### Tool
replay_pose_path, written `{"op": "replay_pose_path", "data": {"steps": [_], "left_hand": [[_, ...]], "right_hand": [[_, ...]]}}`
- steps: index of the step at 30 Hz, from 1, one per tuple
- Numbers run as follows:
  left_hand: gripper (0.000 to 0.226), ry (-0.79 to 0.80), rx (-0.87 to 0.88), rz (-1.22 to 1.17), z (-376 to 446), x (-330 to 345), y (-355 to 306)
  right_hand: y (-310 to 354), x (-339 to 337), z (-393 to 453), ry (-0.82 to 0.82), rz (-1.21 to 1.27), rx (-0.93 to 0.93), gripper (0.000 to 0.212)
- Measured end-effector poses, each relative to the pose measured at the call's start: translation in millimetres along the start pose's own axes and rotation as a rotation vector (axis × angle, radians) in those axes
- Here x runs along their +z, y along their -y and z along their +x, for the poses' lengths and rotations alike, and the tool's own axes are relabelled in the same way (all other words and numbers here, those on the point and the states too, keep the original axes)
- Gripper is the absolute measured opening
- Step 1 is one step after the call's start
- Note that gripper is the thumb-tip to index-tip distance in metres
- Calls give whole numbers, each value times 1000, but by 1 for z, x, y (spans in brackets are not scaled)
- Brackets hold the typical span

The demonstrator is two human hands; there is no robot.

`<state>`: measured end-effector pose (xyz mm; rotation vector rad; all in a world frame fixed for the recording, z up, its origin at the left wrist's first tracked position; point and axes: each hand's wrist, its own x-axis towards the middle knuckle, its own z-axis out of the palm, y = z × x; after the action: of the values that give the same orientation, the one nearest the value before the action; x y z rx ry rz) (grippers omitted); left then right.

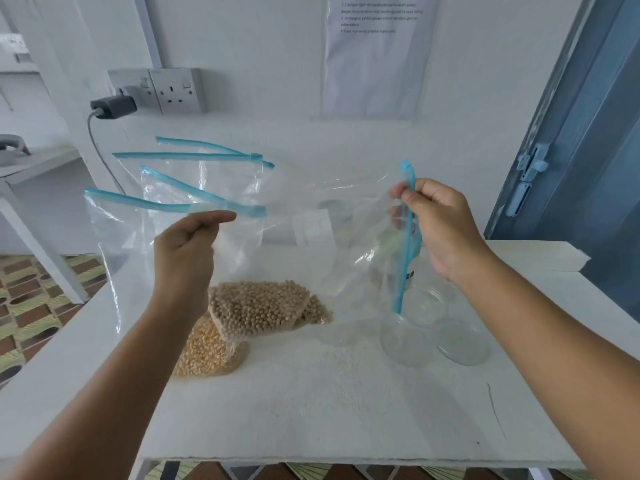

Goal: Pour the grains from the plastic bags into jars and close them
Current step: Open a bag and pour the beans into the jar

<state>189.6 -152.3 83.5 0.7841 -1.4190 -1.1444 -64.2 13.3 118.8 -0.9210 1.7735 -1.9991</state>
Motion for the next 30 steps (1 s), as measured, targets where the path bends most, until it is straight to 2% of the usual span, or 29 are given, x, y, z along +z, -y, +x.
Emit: {"op": "replay_pose_path", "data": {"steps": [4,8,14,23,30], "left_hand": [[41,-15,42,-13,4,2,-2],[44,-22,-14,-63,14,4,-4],[49,27,-12,-96,18,10,-15],[47,91,31,-44,13,54,-22],[51,90,53,-98,10,77,-19]], "right_hand": [[9,-2,6,-61,22,-52,20],[21,3,16,-12,29,-66,22],[22,-5,25,-31,59,-66,22],[1,-42,35,-80,91,-26,21],[-7,-61,40,-30,111,-23,19]]}}
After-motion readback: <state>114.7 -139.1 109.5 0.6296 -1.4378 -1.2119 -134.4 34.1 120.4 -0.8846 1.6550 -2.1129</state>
